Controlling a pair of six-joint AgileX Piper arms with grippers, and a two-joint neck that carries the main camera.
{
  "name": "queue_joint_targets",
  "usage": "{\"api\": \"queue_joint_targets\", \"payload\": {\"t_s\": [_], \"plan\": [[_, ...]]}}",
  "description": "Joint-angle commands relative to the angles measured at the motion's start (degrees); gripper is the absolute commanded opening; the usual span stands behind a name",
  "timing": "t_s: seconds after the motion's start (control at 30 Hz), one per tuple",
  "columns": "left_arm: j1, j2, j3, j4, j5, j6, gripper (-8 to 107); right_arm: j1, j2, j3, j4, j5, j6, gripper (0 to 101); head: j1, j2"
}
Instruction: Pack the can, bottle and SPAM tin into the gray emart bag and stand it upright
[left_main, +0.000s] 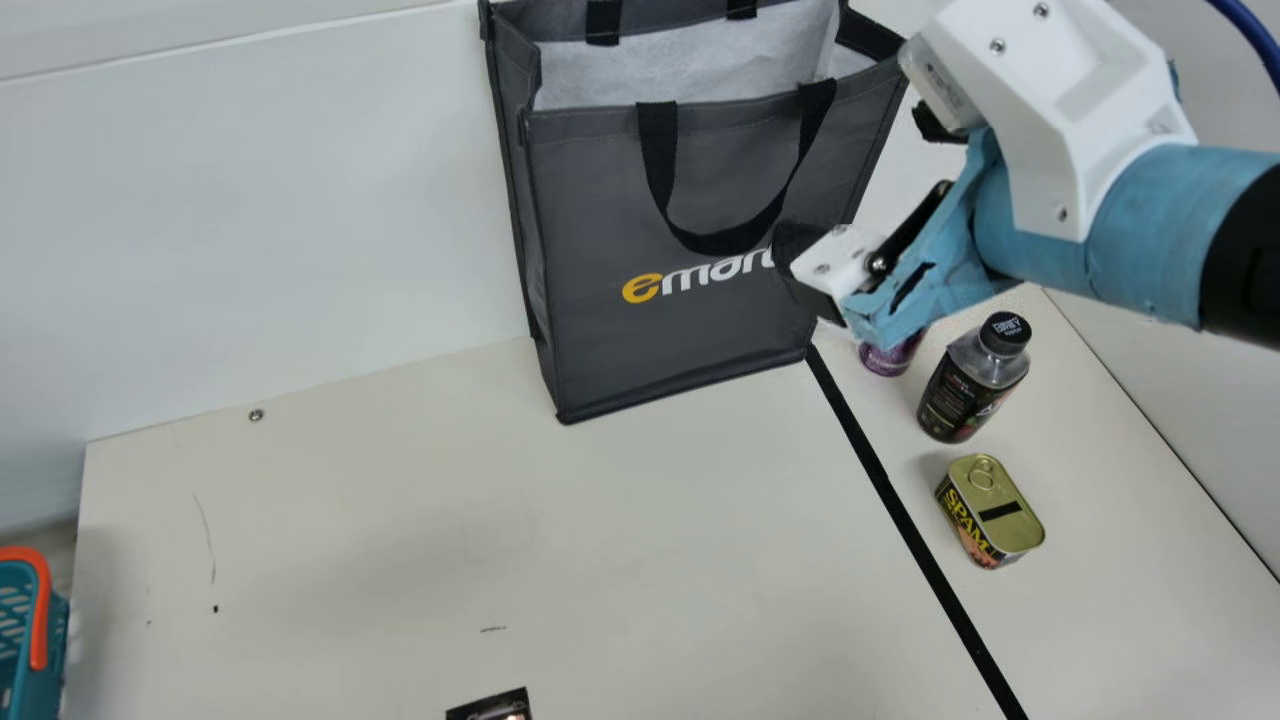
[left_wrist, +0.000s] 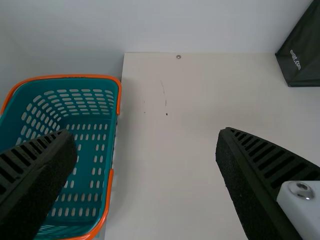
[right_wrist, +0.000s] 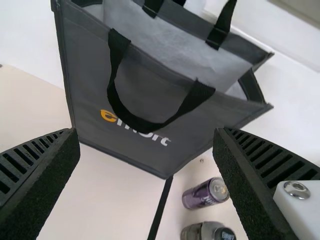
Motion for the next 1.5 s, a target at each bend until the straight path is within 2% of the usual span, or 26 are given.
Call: {"api": "queue_joint_targets", "payload": {"t_s": [0.0,0.13,0.5,0.9,1.47], "plan": [[0.00,0.00,0.00,0.00,0.00,0.00,90,-0.19,0.88,-1.94,0.41,0.70,-1.56,95,-1.30,-0.05],[0.00,0.00,0.00,0.00,0.00,0.00,90,-0.33,2.87,-5.13,1.08,1.99,-4.17,95,-1.30,-0.05],[0.00,0.00,0.00,0.00,0.00,0.00,90,-0.34,6.60,-8.90,2.08,1.99,-11.62,95,-1.30,-0.05],[0.00,0.00,0.00,0.00,0.00,0.00,90,-0.92,11.11,-12.43,4.51,1.99,-16.89,95,-1.30,-0.05],[0.00,0.00,0.00,0.00,0.00,0.00,90,-2.92,19.27,-16.70,11.68,1.99,-22.13,95,-1.30,-0.05]]}}
